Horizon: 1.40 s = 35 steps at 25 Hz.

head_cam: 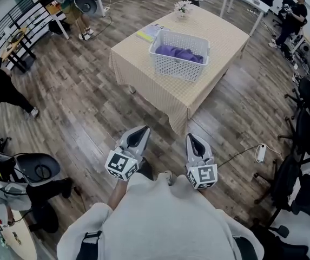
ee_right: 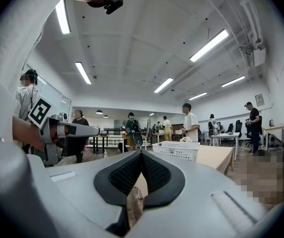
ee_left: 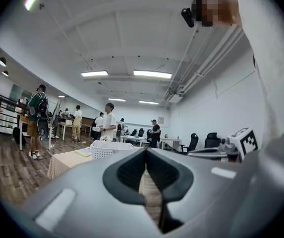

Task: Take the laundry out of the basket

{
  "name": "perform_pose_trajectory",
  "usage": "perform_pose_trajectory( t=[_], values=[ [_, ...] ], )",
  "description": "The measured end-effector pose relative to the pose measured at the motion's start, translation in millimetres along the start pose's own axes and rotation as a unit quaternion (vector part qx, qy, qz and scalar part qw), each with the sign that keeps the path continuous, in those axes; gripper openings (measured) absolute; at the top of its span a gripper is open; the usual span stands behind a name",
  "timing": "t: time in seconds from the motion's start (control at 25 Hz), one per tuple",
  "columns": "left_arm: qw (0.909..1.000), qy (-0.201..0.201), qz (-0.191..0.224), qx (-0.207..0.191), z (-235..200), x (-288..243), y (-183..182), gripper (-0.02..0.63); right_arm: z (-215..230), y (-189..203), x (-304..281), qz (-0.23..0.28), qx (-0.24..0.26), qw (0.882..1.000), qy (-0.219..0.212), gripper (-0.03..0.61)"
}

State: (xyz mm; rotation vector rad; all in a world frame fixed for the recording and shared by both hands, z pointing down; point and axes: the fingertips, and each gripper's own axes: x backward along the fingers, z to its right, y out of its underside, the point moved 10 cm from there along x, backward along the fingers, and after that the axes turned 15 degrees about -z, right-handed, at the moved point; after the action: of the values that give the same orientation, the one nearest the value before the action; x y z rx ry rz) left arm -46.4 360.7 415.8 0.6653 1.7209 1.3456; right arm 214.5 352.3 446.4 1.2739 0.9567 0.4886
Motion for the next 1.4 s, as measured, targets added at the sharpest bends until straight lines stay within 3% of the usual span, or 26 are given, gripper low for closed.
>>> perform_pose_trajectory(
  t=[0.32, 0.64, 1.4],
  values=[
    [1.0000, -0.001, -0.002, 0.006, -8, -23, 2, 0.009, 13, -1, -19, -0.005, 0.003, 1.000, -0.009, -0.002],
    [0.9998, 0.014, 0.001, 0.014, -45, -83, -9, 0.009, 44, -15, -70, -0.012, 0.006, 1.000, -0.004, -0.002],
    [0.9988, 0.017, 0.040, 0.020, -235, -201, -83, 0.009, 102, -119, -266, -0.007, 0.041, 0.999, 0.023, -0.002]
  ],
)
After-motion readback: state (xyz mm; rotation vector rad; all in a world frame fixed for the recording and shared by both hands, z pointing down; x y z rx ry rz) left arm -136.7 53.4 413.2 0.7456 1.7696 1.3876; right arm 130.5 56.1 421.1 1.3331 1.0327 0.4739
